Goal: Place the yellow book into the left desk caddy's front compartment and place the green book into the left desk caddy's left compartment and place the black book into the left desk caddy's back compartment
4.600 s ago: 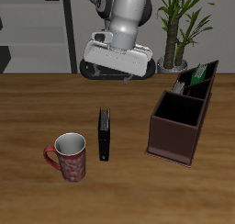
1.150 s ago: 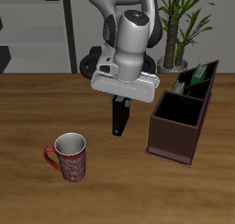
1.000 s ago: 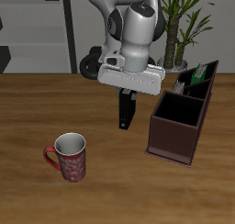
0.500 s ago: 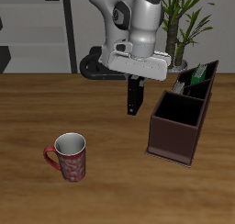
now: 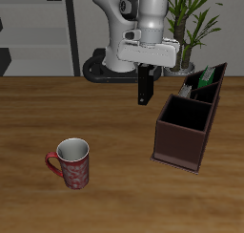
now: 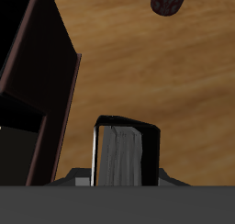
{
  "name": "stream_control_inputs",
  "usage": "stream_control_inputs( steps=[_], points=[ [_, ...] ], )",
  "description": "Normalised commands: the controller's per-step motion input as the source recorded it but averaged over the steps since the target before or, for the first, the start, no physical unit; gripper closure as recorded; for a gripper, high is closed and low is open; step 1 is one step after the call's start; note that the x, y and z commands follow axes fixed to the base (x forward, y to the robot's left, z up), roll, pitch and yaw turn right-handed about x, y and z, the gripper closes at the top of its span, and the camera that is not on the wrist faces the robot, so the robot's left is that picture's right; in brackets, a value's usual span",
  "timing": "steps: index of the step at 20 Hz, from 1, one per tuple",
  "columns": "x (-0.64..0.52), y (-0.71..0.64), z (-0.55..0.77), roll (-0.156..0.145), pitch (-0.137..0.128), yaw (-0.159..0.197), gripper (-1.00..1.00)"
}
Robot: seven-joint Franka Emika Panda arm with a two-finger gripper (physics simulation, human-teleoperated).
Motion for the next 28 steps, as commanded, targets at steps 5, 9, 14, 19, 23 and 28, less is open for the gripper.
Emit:
stream_control_inputs(
  steps=[5, 9, 14, 19, 23, 28],
  points=[
    [-0.25, 0.15, 0.18, 0.01, -0.038, -0.007, 1.0],
    [-0.09, 0.29, 0.28, 0.025, -0.044, 0.012, 1.0],
    [0.0, 0.22, 0.27, -0.009, -0.037, -0.006, 1.0],
    [-0.06, 0.25, 0.16, 0.033, -0.022, 0.009, 1.0],
    [-0.08, 0.37, 0.22, 0.04, -0.039, 0.022, 1.0],
    [0.15, 0.33, 0.17, 0.018, 0.002, -0.028, 1.0]
  ],
)
